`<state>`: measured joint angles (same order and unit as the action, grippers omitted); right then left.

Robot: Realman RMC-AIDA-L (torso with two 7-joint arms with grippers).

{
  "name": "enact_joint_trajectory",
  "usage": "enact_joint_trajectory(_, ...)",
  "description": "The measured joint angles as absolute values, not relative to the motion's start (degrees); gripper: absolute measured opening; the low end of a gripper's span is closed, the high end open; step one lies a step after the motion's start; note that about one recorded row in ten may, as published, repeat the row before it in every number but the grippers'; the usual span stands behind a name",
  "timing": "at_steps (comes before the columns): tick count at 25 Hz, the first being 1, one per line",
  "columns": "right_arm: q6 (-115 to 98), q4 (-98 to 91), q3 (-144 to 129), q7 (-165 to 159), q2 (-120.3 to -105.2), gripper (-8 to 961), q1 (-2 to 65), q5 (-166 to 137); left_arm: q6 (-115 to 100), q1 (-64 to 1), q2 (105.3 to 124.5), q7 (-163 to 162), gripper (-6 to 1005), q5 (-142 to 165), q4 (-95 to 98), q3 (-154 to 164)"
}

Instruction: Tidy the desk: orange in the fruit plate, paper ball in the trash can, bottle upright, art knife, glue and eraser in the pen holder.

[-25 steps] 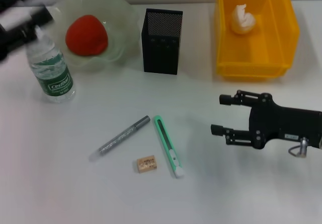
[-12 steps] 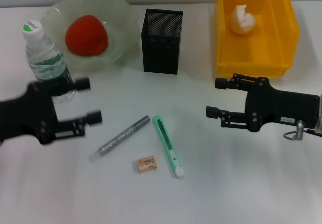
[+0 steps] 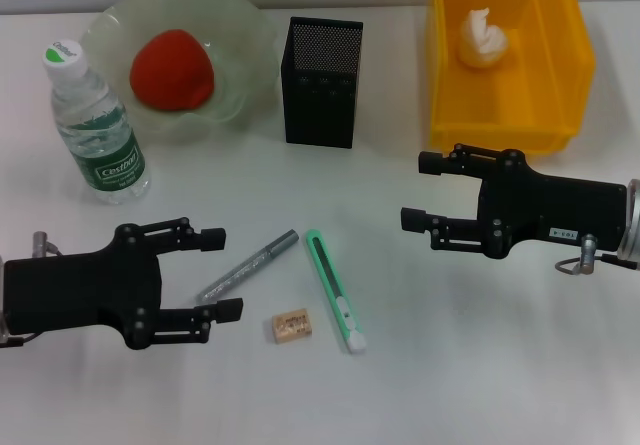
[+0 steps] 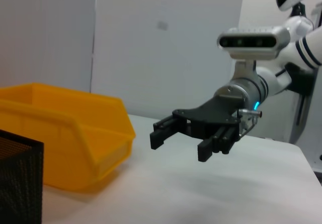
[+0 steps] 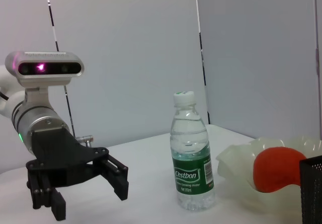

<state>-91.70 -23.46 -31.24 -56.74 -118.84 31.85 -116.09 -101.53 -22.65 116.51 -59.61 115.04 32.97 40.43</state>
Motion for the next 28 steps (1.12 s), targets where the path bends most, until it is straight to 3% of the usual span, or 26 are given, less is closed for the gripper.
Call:
enact_joint_trajectory(16, -88.5, -23.77, -36.28, -59.92, -118.65, 744, 37.92, -116.93, -99.81, -24.84, 117.2, -57.61, 788, 115.81, 30.48, 40.36)
enact_joint_trajectory(24, -89.8, -34.09, -54.18, -71.38, -116.22, 725, 46.43, -121.17, -97.66, -26.27, 116.36, -61.03, 786, 115.8, 28.55, 39.58)
enact_joint_trajectory(28, -91.29, -37.36, -56.02, -71.53, -116.33, 711, 49.14, -124.87, -98.53, -26.24, 115.64, -62.86, 785, 115.64, 28.54, 39.12)
